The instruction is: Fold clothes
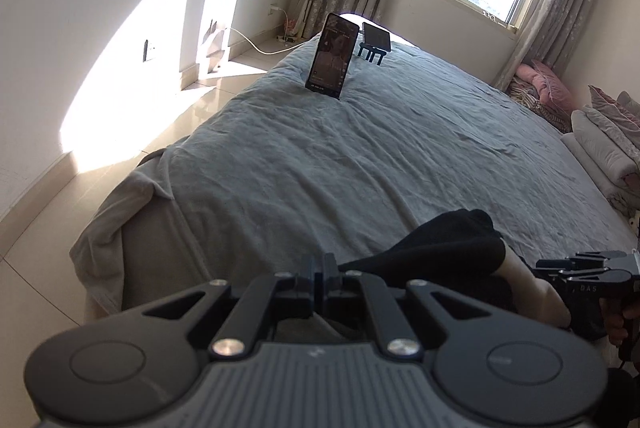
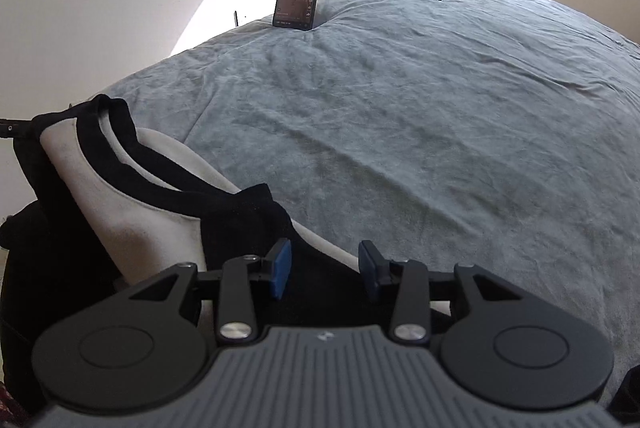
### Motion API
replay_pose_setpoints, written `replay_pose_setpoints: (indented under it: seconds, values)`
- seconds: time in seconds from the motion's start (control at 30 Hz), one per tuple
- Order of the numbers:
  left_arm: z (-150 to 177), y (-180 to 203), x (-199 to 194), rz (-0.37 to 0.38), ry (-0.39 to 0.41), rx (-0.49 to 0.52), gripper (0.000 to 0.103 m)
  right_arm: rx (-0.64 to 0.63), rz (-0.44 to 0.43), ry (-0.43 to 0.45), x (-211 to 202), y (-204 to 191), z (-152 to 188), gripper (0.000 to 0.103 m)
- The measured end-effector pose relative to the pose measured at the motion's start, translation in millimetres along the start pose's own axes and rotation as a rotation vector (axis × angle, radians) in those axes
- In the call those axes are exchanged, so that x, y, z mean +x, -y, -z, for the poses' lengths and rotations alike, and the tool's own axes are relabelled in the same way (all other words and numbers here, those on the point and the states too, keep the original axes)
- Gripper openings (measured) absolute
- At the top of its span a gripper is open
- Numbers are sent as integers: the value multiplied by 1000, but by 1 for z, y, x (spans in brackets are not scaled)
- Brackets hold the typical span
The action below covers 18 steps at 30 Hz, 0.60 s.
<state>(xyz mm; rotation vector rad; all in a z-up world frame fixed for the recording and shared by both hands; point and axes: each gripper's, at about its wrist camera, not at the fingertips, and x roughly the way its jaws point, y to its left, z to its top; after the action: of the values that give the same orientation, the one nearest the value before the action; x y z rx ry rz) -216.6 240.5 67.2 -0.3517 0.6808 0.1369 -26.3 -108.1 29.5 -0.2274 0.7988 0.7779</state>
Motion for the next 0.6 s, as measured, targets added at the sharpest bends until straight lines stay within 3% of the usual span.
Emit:
replay_pose_setpoints:
  seconds: [0.13,0.3,0.4,0.5,0.57,0.6]
  values:
    - [5,-6,2,-8,-16,-22,4,-51,-43,-10,10,-15,-6,42]
    - [11,-19,2,-108,-18,-20,3,-92,-80,2,16,-24,-7,41]
    - [14,-25,1,-61,-18,-41,3,-113,-106,3,17,-25,-5,39]
    - [12,-18,0,54,8,-3,4,-127,-126,-7,18,-25,-6,34]
    - [9,-9,1,114,34,35,13,-137,-134,-13,19,-26,-7,31]
    - [6,-5,1,142,47,54,27,-142,-137,-16,19,-27,-7,29]
